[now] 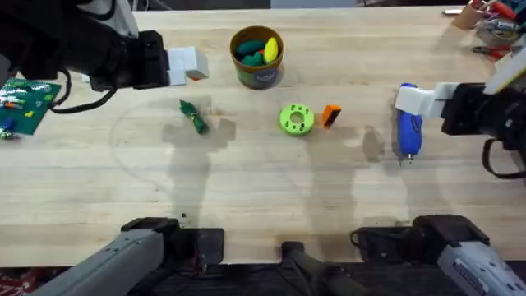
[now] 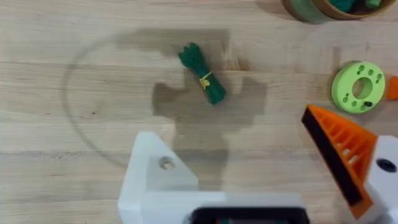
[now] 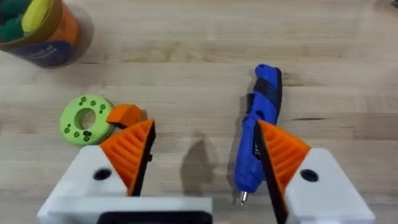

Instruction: Pick up the gripper from the table and insert it into the empty holder that is missing its gripper. Then pick up a screw, insert it into the mounting hole, and use the screwdriver to tighten it. Finally, clean up the table by picking up the vegetable and placing it into the bucket.

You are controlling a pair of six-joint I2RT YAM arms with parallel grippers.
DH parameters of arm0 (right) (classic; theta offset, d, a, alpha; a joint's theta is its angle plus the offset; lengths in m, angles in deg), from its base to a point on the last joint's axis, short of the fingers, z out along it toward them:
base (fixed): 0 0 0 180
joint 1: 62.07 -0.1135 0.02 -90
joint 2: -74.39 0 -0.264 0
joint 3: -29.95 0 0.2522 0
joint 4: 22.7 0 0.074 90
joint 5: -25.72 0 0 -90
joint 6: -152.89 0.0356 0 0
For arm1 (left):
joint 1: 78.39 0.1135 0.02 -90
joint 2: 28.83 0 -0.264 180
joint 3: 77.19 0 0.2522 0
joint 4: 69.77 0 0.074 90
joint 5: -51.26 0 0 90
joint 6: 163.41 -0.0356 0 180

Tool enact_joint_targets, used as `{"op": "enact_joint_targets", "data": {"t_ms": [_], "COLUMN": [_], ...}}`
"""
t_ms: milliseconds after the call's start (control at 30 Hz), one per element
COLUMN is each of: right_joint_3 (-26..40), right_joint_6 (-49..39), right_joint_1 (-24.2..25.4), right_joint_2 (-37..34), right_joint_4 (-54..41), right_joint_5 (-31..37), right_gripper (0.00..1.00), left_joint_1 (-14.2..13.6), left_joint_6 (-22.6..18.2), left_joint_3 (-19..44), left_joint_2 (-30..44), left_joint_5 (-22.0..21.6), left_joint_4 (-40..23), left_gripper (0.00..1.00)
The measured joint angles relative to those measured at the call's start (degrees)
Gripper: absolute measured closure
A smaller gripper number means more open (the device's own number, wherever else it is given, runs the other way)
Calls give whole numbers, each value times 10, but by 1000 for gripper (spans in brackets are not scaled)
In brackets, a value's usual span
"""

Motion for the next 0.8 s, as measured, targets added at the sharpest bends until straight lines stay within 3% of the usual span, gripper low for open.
{"op": "enact_joint_targets", "data": {"t_ms": [200,500,800], "right_joint_3": [0,0,0], "right_joint_6": [0,0,0], "right_joint_1": [0,0,0], "right_joint_2": [0,0,0], "right_joint_4": [0,0,0], "right_joint_5": [0,0,0], "right_gripper": [83,83,83], "left_joint_1": [0,0,0], "left_joint_6": [-7,-54,-70], "left_joint_3": [0,0,-44], "left_joint_2": [0,-6,-92], "left_joint_5": [0,0,-1], "left_joint_4": [54,140,218], "left_gripper": [13,13,13]}}
